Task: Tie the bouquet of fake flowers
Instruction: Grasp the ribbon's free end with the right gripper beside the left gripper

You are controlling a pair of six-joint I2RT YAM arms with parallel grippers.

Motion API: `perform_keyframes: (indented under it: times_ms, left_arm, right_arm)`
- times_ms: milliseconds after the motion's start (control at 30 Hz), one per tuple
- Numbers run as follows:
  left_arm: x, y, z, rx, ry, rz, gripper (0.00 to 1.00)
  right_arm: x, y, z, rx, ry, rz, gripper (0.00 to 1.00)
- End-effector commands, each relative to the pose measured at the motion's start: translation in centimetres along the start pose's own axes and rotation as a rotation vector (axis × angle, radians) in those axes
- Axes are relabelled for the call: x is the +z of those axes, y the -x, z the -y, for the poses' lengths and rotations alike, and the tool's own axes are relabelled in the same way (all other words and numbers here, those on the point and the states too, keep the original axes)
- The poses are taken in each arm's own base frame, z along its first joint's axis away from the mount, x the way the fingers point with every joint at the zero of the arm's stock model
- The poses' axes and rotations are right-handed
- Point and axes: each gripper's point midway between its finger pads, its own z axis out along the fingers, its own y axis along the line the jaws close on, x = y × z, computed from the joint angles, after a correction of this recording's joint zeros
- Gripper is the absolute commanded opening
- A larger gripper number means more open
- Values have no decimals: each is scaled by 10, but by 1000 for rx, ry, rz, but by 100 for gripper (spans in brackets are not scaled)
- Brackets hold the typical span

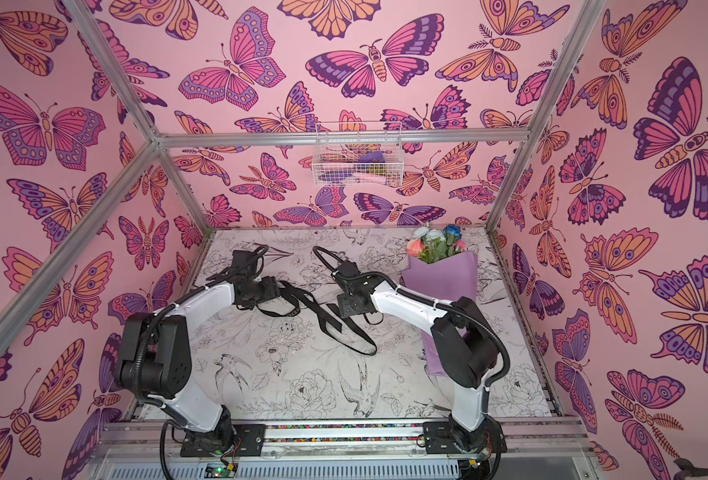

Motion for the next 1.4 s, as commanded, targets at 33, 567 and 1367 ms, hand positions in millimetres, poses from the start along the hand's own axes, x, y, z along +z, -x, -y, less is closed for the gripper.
perform_keyframes:
  times_ms: [33,567,1367]
  left_arm:
    - [16,18,21,164,-89,-26,64]
    - [73,24,16,252,-61,-185,55]
    - [67,20,11,238,-28,-245,64]
  right_arm:
    - [10,10,-13,-47,17,-30,69]
    - [44,-5,-51,-132,88,-124,60]
    - [87,-28,-34,-157,-67,-208,37]
